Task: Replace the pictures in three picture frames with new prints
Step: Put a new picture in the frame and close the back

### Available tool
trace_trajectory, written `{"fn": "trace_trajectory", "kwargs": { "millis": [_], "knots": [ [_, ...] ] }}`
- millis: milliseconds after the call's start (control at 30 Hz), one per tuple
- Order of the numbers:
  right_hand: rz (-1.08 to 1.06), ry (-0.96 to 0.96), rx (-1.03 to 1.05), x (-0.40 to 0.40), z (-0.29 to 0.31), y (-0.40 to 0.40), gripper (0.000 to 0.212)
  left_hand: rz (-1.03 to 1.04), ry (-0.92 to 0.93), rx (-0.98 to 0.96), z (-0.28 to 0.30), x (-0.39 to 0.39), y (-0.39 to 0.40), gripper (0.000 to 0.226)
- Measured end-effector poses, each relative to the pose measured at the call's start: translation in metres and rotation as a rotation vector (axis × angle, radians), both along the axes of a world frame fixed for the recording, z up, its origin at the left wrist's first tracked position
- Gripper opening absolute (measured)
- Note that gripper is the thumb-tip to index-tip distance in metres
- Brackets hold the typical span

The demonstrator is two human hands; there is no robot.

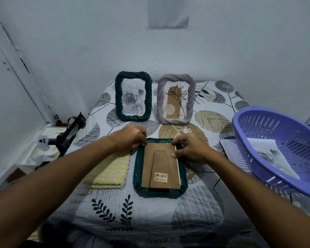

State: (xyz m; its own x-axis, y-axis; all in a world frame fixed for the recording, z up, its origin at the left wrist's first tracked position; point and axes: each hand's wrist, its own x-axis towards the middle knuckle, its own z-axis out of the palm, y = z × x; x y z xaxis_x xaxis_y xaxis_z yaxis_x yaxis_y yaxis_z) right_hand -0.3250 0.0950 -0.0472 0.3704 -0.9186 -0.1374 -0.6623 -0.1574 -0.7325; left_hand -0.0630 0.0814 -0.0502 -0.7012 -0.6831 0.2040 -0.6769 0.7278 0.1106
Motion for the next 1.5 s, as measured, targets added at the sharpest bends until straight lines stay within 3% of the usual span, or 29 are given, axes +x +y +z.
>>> {"fn": "trace_trajectory", "kwargs": {
  "millis": [267, 433, 600, 700, 833, 1000, 1233, 1500],
  "knots": [
    [-0.014, -0.007, -0.016, -0.001, -0.001, 0.001, 0.060, 0.128, 0.090, 0.073, -0.005, -0.001, 0.012, 0.016],
    [-0.024, -0.044, -0.013, -0.003, -0.002, 0.002, 0.059, 0.203, -0.056, 0.098, -0.001, -0.002, 0.030, 0.066],
    [-0.035, -0.041, -0.044, -0.003, -0.003, 0.003, 0.062, 0.198, -0.126, 0.039, -0.004, -0.001, 0.043, 0.083],
    [-0.041, -0.039, -0.061, -0.002, -0.003, 0.005, 0.064, 0.226, -0.083, 0.045, -0.005, -0.003, 0.048, 0.073],
    [-0.047, -0.029, -0.062, -0.002, -0.002, 0.007, 0.062, 0.261, 0.116, 0.059, -0.004, -0.002, 0.047, 0.030],
    [-0.064, -0.034, -0.047, -0.002, -0.001, 0.007, 0.054, 0.349, 0.269, 0.101, 0.001, -0.007, 0.036, 0.029],
    [-0.057, -0.026, -0.048, -0.002, -0.001, 0.005, 0.060, 0.261, 0.141, 0.155, 0.011, -0.008, 0.013, 0.025],
    [-0.061, -0.050, -0.024, -0.002, -0.002, 0.003, 0.063, 0.025, -0.068, -0.033, 0.007, -0.003, 0.011, 0.029]
  ]
}}
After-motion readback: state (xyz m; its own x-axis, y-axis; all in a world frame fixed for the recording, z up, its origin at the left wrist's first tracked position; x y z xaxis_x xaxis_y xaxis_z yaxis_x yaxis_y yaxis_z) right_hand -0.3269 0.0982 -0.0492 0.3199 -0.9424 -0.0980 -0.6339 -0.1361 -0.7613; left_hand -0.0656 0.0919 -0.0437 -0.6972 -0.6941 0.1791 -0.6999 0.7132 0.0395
